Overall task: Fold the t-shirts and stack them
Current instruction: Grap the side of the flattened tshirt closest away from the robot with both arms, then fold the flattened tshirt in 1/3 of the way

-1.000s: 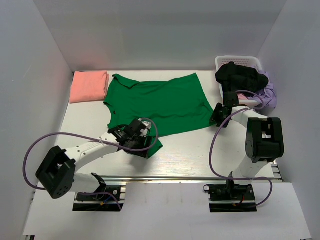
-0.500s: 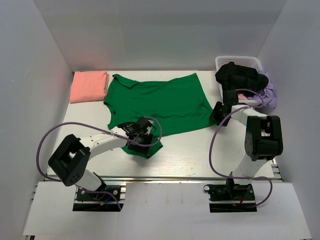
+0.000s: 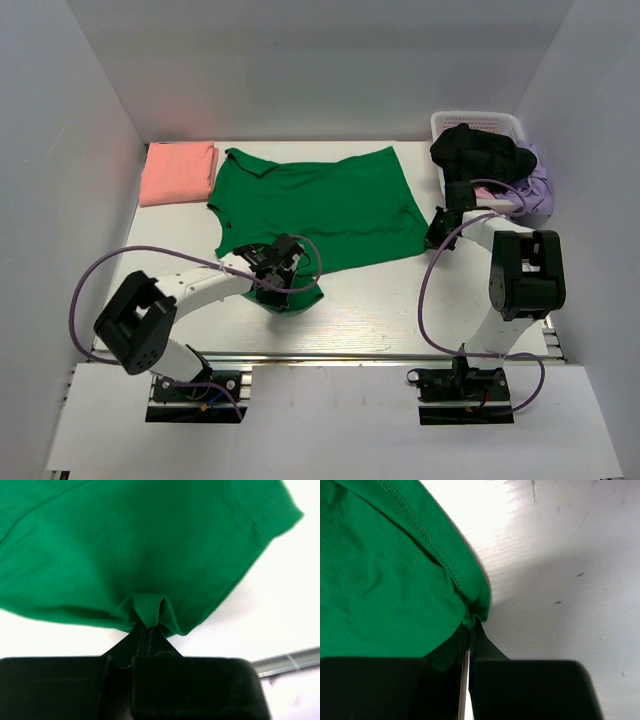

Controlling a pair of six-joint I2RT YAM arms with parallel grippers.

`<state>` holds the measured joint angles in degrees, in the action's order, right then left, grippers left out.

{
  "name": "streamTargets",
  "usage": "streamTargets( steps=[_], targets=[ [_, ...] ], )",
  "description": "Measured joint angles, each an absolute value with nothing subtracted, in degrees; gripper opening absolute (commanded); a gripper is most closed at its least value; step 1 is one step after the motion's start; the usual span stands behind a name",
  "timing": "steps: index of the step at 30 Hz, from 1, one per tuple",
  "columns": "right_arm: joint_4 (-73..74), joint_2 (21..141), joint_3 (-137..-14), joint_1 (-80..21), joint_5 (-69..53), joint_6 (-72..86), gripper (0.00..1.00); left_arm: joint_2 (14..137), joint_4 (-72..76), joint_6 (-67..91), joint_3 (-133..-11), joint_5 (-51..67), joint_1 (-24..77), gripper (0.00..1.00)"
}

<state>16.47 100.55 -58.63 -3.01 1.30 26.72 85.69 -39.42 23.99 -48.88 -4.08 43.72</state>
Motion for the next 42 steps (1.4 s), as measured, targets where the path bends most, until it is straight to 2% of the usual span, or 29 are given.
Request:
streamTargets(
  steps=[9,13,20,25,32,42],
  targets=[
    [24.7,89.5,-53.5,-3.0,1.7,26.1,0.00,72.9,-46.8,27.8,-52.3,-3.7,43.7,0.00],
    [28.4,84.0,-50.6,-3.0,1.8,25.4,0.00,71.9,-50.1,29.4,-52.2,-1.9,43.7,0.00],
    [32.9,82.6,-46.9,-3.0,1.5,24.6,0.00,67.5,-52.8,30.3,-52.0,0.4,43.5,0.00],
    [33.3,81.4,-48.2,-3.0,1.5,23.7,0.00,63.6,-47.5,30.4,-52.5,-2.9,43.2,0.00],
    [33.2,81.6,-53.8,-3.0,1.3,23.0,0.00,68.7,-37.9,30.3,-57.3,-14.1,41.9,0.00],
    [34.2,88.5,-64.2,-3.0,1.4,21.5,0.00,78.7,-29.3,28.3,-63.4,-24.0,33.5,0.00]
  ],
)
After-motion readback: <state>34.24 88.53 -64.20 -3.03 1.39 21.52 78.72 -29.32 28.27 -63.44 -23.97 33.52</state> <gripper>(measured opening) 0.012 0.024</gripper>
